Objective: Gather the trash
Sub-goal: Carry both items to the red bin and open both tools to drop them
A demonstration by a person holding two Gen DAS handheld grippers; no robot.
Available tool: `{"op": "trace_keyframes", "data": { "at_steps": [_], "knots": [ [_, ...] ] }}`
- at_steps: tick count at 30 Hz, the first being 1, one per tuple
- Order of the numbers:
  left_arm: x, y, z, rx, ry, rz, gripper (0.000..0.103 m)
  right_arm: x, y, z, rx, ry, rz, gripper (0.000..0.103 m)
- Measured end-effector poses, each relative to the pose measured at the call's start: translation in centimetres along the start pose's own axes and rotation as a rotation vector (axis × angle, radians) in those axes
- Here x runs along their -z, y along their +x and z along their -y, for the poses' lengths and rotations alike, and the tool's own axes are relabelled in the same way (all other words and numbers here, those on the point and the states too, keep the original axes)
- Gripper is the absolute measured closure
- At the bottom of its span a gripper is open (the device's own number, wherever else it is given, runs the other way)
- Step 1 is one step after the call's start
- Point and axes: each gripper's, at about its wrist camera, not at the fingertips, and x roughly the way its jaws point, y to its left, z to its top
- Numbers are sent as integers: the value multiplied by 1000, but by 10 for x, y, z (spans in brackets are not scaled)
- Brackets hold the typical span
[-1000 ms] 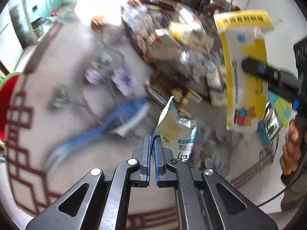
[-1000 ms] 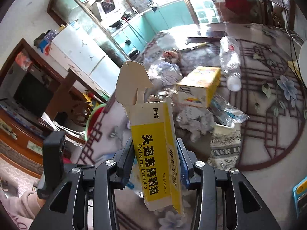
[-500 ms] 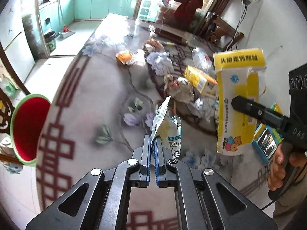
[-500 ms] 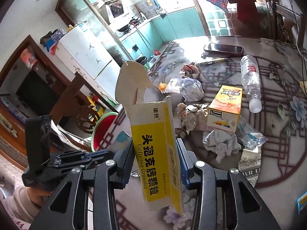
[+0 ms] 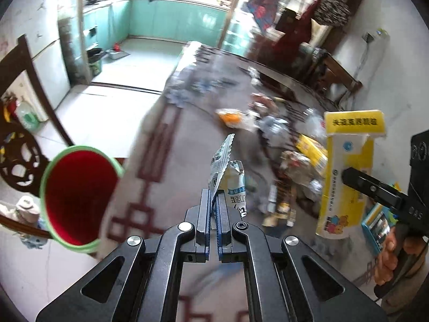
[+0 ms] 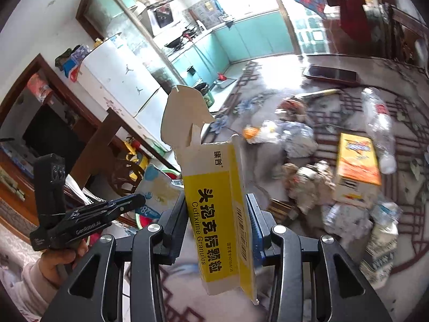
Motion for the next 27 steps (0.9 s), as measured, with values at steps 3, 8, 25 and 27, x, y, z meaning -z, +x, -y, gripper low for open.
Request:
{"op": "trace_keyframes", "data": {
  "at_steps": [3,8,25,27],
  "knots": [
    [-7,-2,-31,-49,-36,13,100,-9,21,-23,-12,-24,-15,63],
    [-16,-5,-89,-143,-108,27,100,-20,72,-67,-54,-88,-66,63],
    [-4,5,-206,-322,-233,-21,100,-12,248,-170,-194,-250,-266,63],
    [-4,4,-211,-323,-245,-19,100,-12,256,-172,-198,-243,-264,60]
  ]
}}
